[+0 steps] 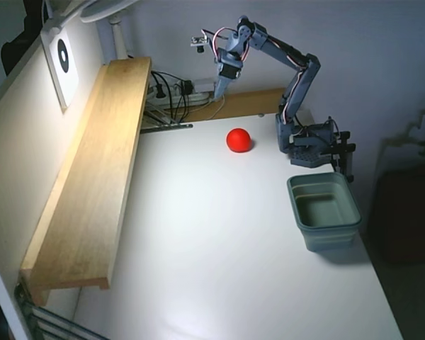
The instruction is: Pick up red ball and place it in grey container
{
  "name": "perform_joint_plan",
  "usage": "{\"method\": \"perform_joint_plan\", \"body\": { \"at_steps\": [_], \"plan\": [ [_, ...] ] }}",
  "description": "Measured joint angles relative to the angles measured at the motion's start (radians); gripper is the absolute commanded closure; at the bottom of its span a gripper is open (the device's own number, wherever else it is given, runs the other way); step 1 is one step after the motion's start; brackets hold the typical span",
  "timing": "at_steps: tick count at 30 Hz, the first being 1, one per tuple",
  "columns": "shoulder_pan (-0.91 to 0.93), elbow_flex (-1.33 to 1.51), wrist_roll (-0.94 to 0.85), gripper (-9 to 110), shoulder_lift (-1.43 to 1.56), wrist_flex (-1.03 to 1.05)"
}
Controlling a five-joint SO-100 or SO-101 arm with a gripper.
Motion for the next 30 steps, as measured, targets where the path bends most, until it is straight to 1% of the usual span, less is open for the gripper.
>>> {"method": "perform_joint_plan", "body": {
  "at_steps": [9,24,30],
  "plan": [
    [0.009,0.0,-0.002,63,0.0,0.0],
    [0.279,0.0,-0.002,63,0.0,0.0],
    [0.33,0.0,-0.002,63,0.002,0.0]
  ]
}}
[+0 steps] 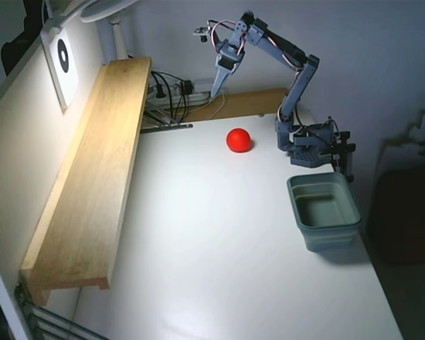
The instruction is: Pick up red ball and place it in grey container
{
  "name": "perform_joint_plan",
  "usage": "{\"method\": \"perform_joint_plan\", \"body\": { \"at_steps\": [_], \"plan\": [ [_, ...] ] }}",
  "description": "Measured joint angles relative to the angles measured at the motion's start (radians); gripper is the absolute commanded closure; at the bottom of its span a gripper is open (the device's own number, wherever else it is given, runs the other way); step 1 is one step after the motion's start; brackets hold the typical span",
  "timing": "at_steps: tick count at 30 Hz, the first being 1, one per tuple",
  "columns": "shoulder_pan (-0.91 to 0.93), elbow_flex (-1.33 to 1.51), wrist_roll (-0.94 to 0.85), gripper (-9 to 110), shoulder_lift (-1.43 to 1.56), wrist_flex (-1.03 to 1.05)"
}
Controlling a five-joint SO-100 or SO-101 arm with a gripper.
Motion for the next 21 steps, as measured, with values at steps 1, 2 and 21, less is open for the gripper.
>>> {"method": "perform_joint_plan", "body": {
  "at_steps": [1,2,21],
  "plan": [
    [0.011,0.0,0.0,63,0.0,0.0],
    [0.017,0.0,0.002,63,0.0,0.0],
    [0.141,0.0,0.0,63,0.0,0.0]
  ]
}}
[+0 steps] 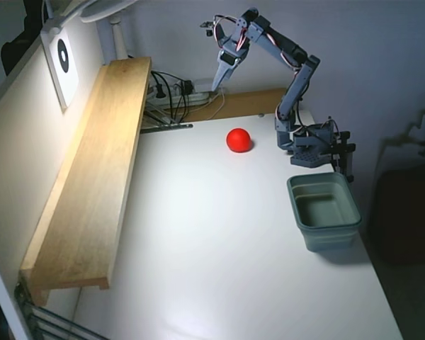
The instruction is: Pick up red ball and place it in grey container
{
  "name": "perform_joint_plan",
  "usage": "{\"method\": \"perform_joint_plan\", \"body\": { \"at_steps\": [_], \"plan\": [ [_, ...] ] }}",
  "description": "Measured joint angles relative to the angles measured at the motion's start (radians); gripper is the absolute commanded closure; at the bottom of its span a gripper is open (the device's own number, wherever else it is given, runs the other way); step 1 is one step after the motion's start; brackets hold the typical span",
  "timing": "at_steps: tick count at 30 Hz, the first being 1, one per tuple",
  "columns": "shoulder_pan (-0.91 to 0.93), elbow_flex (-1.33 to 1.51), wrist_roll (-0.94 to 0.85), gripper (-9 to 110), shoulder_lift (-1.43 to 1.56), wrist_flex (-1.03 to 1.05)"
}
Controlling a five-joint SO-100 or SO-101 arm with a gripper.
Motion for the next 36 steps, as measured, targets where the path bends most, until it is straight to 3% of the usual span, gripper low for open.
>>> {"method": "perform_joint_plan", "body": {
  "at_steps": [27,36],
  "plan": [
    [0.003,0.038,0.0,63,0.127,0.0],
    [0.003,0.281,0.0,63,0.233,0.0]
  ]
}}
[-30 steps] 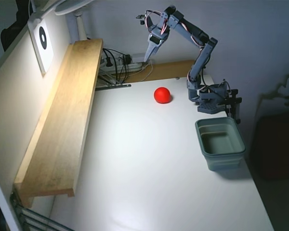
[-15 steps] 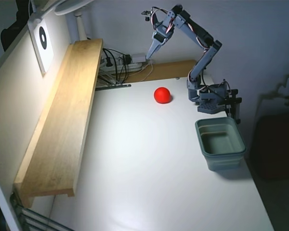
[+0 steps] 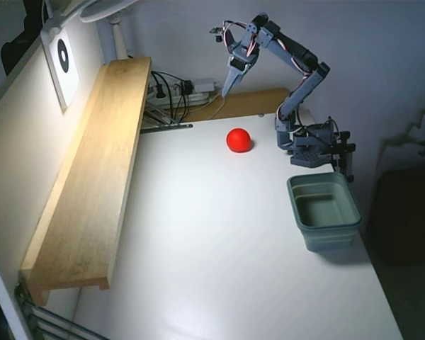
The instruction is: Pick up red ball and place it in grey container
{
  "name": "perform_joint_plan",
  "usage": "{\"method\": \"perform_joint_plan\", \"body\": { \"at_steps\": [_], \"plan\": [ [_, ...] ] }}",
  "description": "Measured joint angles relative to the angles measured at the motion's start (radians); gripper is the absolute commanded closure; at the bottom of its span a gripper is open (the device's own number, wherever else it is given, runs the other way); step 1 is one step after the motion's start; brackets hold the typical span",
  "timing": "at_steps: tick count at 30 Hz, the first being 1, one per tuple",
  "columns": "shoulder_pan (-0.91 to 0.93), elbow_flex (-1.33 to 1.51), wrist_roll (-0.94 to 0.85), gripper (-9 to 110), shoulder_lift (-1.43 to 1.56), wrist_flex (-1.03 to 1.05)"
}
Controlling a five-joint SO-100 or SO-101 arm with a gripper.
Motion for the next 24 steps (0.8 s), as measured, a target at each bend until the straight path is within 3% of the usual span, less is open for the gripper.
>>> {"method": "perform_joint_plan", "body": {
  "at_steps": [24],
  "plan": [
    [0.0,0.698,0.002,63,0.305,-0.374]
  ]
}}
